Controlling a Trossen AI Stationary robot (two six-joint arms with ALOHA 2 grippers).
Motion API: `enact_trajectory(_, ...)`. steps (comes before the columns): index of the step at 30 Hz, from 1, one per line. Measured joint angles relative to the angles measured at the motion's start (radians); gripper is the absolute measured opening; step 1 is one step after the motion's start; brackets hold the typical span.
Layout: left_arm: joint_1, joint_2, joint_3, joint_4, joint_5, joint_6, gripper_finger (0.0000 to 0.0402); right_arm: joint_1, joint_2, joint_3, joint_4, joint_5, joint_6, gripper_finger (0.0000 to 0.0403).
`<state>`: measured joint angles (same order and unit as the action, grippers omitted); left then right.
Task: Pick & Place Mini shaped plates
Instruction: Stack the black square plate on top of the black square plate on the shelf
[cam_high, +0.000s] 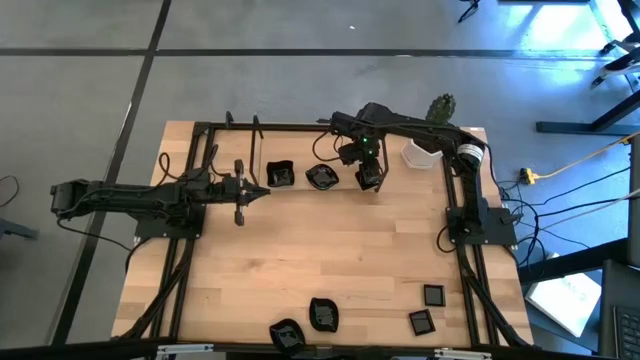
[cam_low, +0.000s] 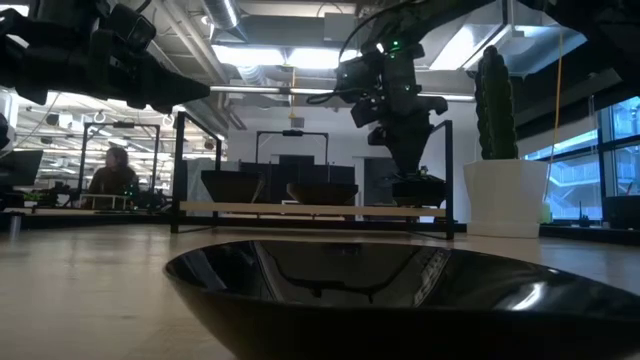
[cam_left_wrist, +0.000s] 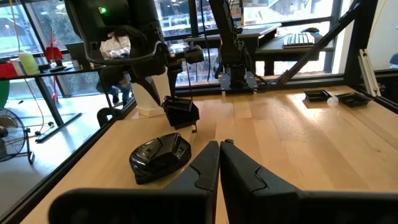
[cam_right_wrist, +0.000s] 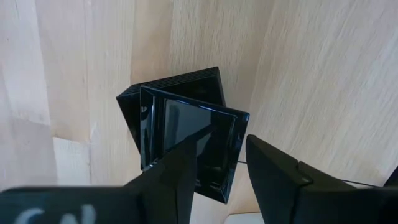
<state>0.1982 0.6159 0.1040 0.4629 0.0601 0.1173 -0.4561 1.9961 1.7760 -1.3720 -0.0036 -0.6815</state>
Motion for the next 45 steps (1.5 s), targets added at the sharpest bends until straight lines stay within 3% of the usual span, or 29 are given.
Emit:
enact_trajectory(16, 0.000, 0.000, 0.000, -0.002, -0.005, 0.000, 0.0009, -0.005, 0.012, -0.038, 0.013, 0.037, 0.018, 0.0132)
enact_trajectory(27, 0.000, 0.000, 0.000, -0.003, -0.022, 0.000, 0.0011, -0.005, 0.011, -0.037, 0.013, 0.038, 0.019, 0.0009)
enact_trajectory(35, 0.000, 0.000, 0.000, -0.003, -0.023, 0.001, 0.0006, -0.006, 0.011, -0.037, 0.011, 0.122, 0.015, 0.0021)
enact_trajectory(45, 0.000, 0.000, 0.000, -0.003, -0.023, 0.001, 0.0010, -0.005, 0.011, -0.037, 0.013, 0.126, -0.008, 0.0011)
